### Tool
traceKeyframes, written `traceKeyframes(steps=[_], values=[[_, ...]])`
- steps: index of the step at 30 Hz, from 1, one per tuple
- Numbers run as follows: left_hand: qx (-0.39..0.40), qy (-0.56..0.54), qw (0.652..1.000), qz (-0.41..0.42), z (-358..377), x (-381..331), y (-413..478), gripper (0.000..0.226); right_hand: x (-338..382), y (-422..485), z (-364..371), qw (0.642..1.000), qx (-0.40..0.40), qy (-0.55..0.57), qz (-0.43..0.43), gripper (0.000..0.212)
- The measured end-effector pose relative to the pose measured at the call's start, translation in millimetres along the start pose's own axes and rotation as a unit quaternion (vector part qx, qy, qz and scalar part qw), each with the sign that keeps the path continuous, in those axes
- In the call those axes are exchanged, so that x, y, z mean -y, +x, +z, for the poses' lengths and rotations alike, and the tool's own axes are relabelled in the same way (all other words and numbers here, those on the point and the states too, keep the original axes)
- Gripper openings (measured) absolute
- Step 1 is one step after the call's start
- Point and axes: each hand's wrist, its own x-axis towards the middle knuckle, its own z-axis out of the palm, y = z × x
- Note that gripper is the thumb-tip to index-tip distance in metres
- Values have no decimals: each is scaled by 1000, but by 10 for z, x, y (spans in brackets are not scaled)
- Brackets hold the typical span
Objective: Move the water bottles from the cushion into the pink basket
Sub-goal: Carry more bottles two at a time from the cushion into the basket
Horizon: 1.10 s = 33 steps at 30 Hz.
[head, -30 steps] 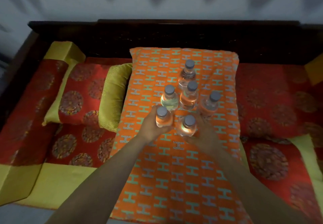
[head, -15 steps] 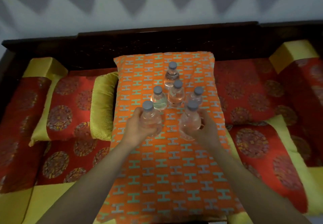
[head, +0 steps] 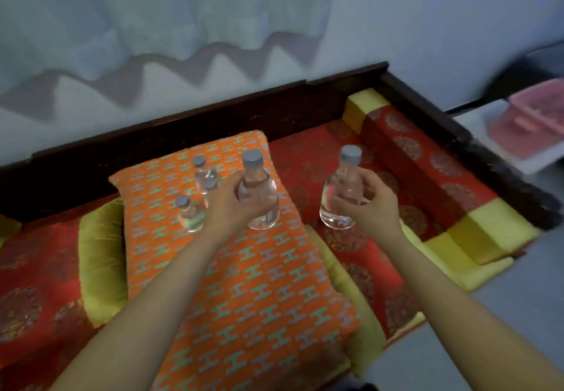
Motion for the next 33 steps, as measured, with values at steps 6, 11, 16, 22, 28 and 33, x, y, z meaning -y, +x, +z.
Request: traceKeyframes(steps=[6,11,16,22,28,33], values=[[43,-4,998,37,1075,-714,94,58,-258,-138,-1370,995,-86,-31,48,59],[78,-21,994,75,2165,-1406,-26,64,-506,-313,-2497,985,-150,-52,72,68],[138,-24,985,100,3128,-2009,-126,59,-755,-499,-3467,975,-191,-56,95,73],[206,0,971,118,3998,-2569,-104,63,-1088,-714,-4379,958,-253,-16,134,64],[226,16,964,138,4728,-2961,6,61,-1430,-672,-5011,947,-282,2,151,65],[249,19,956,151,5436,-3266,215,60,-1795,-447,-5570,944,-287,1,164,68]])
